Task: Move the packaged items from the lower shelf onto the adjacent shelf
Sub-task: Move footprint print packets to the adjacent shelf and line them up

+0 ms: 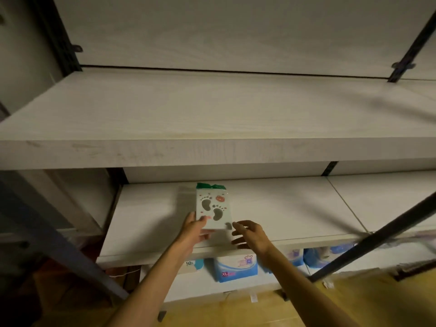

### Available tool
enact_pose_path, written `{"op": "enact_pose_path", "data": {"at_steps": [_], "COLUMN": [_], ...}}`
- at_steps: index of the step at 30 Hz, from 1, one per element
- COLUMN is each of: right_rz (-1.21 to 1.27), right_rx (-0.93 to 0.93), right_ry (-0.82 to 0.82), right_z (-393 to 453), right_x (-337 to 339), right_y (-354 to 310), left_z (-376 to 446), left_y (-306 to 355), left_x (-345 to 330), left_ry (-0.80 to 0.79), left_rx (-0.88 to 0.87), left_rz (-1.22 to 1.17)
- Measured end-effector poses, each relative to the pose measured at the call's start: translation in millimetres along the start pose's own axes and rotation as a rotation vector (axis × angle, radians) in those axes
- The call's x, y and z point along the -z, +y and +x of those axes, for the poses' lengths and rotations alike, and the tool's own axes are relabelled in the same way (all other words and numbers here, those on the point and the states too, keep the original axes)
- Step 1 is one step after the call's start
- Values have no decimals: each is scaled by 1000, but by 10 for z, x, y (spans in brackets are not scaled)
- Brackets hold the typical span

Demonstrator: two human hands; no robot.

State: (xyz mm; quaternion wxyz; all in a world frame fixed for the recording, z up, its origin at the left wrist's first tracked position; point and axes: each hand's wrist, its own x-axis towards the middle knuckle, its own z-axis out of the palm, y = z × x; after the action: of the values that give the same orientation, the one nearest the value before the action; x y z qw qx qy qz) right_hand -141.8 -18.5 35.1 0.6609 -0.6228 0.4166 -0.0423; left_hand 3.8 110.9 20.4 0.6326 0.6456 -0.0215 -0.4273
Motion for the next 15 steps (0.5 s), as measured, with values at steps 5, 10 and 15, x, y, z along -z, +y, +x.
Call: {"op": "enact_pose_path", "data": {"at_steps": [5,10,15], "right_rz": [182,273,343], "right_rx": [68,121,140], "right_ry": [-20,63,209], "right_z": [-583,-1130,-1587], "right_x": [295,923,1675], "right_y": [-117,62,280], "left_z": [-444,-781,-1069], "left_y": [-57,-56,-85], "left_x": [-398,-910,-1699], "left_ry": [-201,-362,-515], "left_rx": [-73,-200,-312], "left_rz": [119,422,610]}}
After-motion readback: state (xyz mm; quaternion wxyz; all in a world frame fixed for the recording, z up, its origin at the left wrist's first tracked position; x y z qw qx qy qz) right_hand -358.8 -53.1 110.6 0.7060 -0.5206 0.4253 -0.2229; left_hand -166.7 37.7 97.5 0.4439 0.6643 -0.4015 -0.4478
